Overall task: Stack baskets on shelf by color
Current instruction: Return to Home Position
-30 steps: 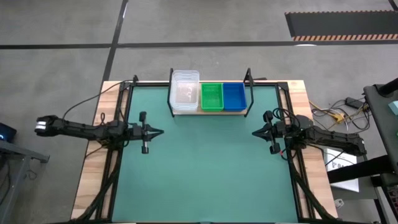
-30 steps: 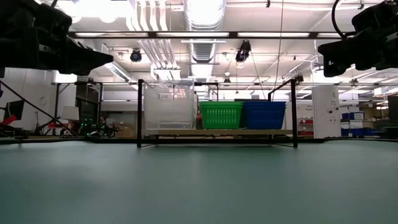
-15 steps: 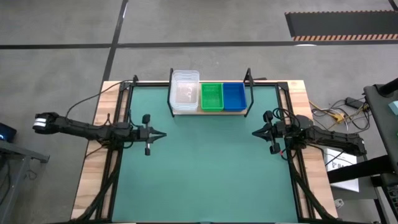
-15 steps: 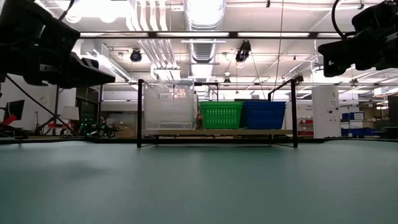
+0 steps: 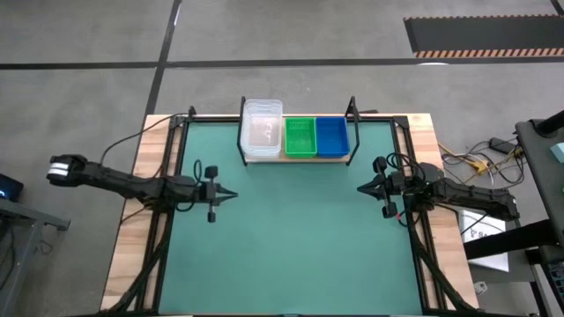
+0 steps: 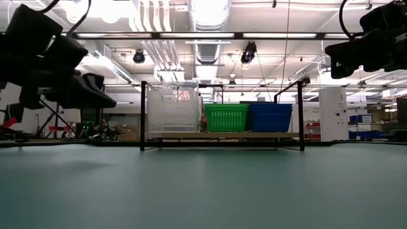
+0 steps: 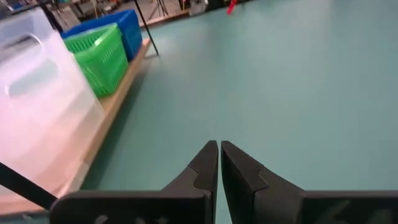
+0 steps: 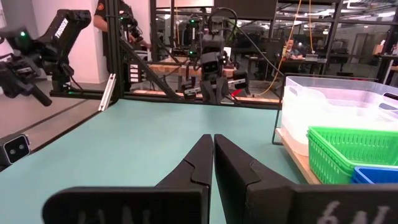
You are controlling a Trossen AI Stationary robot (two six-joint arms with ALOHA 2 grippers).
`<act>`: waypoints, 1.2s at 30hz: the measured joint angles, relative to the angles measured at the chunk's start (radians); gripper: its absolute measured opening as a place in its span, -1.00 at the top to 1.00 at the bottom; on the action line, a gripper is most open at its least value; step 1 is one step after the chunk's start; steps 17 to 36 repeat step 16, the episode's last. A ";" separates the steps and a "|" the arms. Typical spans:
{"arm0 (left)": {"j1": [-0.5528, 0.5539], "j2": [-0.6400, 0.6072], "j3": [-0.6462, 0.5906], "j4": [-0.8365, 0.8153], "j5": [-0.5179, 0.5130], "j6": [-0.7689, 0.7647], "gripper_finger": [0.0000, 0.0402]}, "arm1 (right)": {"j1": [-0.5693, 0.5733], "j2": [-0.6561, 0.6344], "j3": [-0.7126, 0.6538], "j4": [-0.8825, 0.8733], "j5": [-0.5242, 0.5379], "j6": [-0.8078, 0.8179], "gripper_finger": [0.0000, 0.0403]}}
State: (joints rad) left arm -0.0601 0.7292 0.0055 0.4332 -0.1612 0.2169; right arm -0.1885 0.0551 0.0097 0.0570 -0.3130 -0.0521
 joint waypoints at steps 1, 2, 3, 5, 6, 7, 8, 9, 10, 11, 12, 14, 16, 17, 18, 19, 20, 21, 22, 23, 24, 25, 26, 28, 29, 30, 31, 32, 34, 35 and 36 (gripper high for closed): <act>0.000 0.012 0.000 0.000 0.000 0.000 0.98 | 0.000 0.000 0.000 0.000 0.000 0.000 0.96; 0.000 0.024 0.000 0.000 0.000 0.000 0.98 | 0.000 0.000 0.000 0.000 0.000 0.000 0.96; 0.000 0.036 0.000 0.000 0.000 0.000 0.98 | 0.000 0.000 0.000 0.000 0.000 0.000 0.96; 0.000 0.060 0.000 0.000 0.000 0.000 0.98 | 0.000 0.000 0.000 0.000 0.000 0.000 0.96; 0.000 0.072 0.000 0.000 0.000 0.000 0.98 | 0.000 0.000 0.000 0.000 0.000 0.000 0.96; 0.000 0.083 0.000 0.000 0.000 0.000 0.98 | 0.000 0.000 0.000 0.000 0.000 0.000 0.96; 0.000 0.096 0.000 0.000 0.000 0.000 0.98 | 0.000 0.000 0.000 0.000 0.000 0.000 0.96; 0.000 0.108 0.001 0.000 0.000 0.000 0.98 | 0.000 0.000 0.000 0.000 0.000 0.000 0.96; 0.000 0.120 0.002 0.000 0.000 0.000 0.98 | 0.000 0.000 0.000 0.000 0.000 0.000 0.96; 0.000 0.132 0.003 0.000 0.000 0.000 0.98 | 0.000 0.000 0.000 0.000 0.000 0.000 0.96; 0.000 0.144 0.004 0.000 0.000 0.000 0.98 | 0.000 0.000 0.000 0.000 0.000 0.000 0.96; 0.000 0.169 0.005 0.001 0.000 0.000 0.98 | 0.000 0.000 0.000 0.000 0.000 0.000 0.96; 0.000 0.193 0.005 0.004 0.000 0.000 0.98 | 0.000 0.000 0.000 0.000 0.000 0.000 0.96; 0.000 0.193 0.005 0.004 0.000 0.000 0.98 | 0.000 0.000 0.000 0.000 0.000 0.000 0.96; 0.000 0.193 0.005 0.004 0.000 0.000 0.98 | 0.000 0.000 0.000 0.000 0.000 0.000 0.96; 0.000 0.193 0.005 0.004 0.000 0.000 0.98 | 0.000 0.000 0.000 0.000 0.000 0.000 0.96; 0.000 0.193 0.005 0.004 0.000 0.000 0.98 | 0.000 0.000 0.000 0.000 0.000 0.000 0.96; 0.000 0.193 0.005 0.004 0.000 0.000 0.98 | 0.000 0.000 0.000 0.000 0.000 0.000 0.96; 0.000 0.193 0.005 0.004 0.000 0.000 0.98 | 0.000 0.000 0.000 0.000 0.000 0.000 0.96; 0.000 0.193 0.005 0.004 0.000 0.000 0.98 | 0.000 0.000 0.000 0.000 0.000 0.000 0.96; 0.000 0.193 0.005 0.004 0.000 0.000 0.98 | 0.000 0.000 0.000 0.000 0.000 0.000 0.96; 0.000 0.193 0.005 0.004 0.000 0.000 0.98 | 0.000 0.000 0.000 0.000 0.000 0.000 0.96; 0.000 0.193 0.005 0.004 0.000 0.000 0.98 | 0.000 0.000 0.000 0.000 0.000 0.000 0.96; 0.000 0.193 0.005 0.004 0.000 0.000 0.98 | 0.000 0.000 0.000 0.000 0.000 0.000 0.96; 0.000 0.193 0.005 0.004 0.000 0.000 0.98 | 0.000 0.000 0.000 0.000 0.000 0.000 0.96; 0.000 0.193 0.005 0.004 0.000 0.000 0.98 | 0.000 0.000 0.000 0.000 0.000 0.000 0.96; 0.000 0.193 0.005 0.004 0.000 0.000 0.98 | 0.000 0.000 0.000 0.000 0.000 0.000 0.96; 0.000 0.193 0.005 0.004 0.000 0.000 0.98 | 0.000 0.000 0.000 0.000 0.000 0.000 0.96; 0.000 0.193 0.005 0.004 0.000 0.000 0.98 | 0.000 0.000 0.000 0.000 0.000 0.000 0.96; 0.000 0.193 0.005 0.004 0.000 0.000 0.98 | 0.000 0.000 0.000 0.000 0.000 0.000 0.96; 0.000 0.193 0.005 0.004 0.000 0.000 0.98 | 0.000 0.000 0.000 0.000 0.000 0.000 0.96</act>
